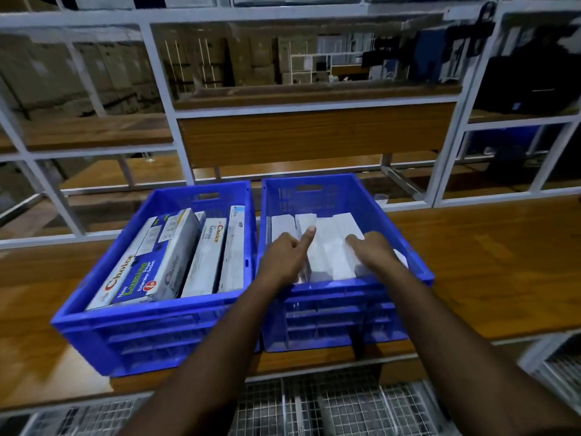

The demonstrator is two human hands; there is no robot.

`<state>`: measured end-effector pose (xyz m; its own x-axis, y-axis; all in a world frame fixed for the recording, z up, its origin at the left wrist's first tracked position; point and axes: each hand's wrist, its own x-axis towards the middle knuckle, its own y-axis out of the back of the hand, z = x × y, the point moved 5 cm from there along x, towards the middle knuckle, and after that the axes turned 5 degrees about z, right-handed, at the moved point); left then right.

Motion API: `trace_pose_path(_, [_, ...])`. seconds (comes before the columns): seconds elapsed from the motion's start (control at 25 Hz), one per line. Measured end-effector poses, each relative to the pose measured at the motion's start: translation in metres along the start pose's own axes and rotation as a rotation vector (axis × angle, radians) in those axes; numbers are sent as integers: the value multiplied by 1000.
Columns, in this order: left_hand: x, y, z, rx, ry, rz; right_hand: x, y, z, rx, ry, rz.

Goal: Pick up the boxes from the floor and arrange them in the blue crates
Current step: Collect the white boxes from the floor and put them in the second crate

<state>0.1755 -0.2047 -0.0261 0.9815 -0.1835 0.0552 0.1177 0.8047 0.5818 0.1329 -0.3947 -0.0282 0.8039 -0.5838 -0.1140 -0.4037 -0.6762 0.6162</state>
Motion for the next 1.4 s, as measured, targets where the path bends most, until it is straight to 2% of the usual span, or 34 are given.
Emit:
trace_pose_path(0.08, [9, -1, -6, 61, 18, 16, -4, 1, -3, -98, 91, 126])
trace_pose_path(0.2, [6, -1, -10, 122, 29, 61, -19, 4, -14, -104, 290, 349])
trace_pose_path(0.36, [-3, 2, -4, 145, -34, 166, -24, -4, -15, -201, 369, 345])
trace_pose_path(0.44, [-6, 5, -5, 111, -31, 194, -26, -3, -21, -172, 421, 403])
trace_pose_path(0.56, [-14, 19, -6, 62, -53, 290, -38, -11, -43, -82, 593, 451])
trace_pose_path(0.72, [-30, 52, -17, 44, -74, 444, -61, -40, -77, 20, 812, 375])
trace_pose_path(0.88, [-52, 91, -49, 43, 15, 588, -85, -82, -104, 65, 946, 227])
trace_pose_path(1.0, [-76, 120, -76, 32, 64, 701, -117, -111, -122, 73, 1050, 182])
trace_pose_path(1.24, [-134, 165, -118, 27, 162, 794, -182, -158, -137, 108, 1137, -74])
trace_pose_path(1.4, [-191, 194, -151, 142, 258, 833, -239, -195, -133, 72, 1107, -334])
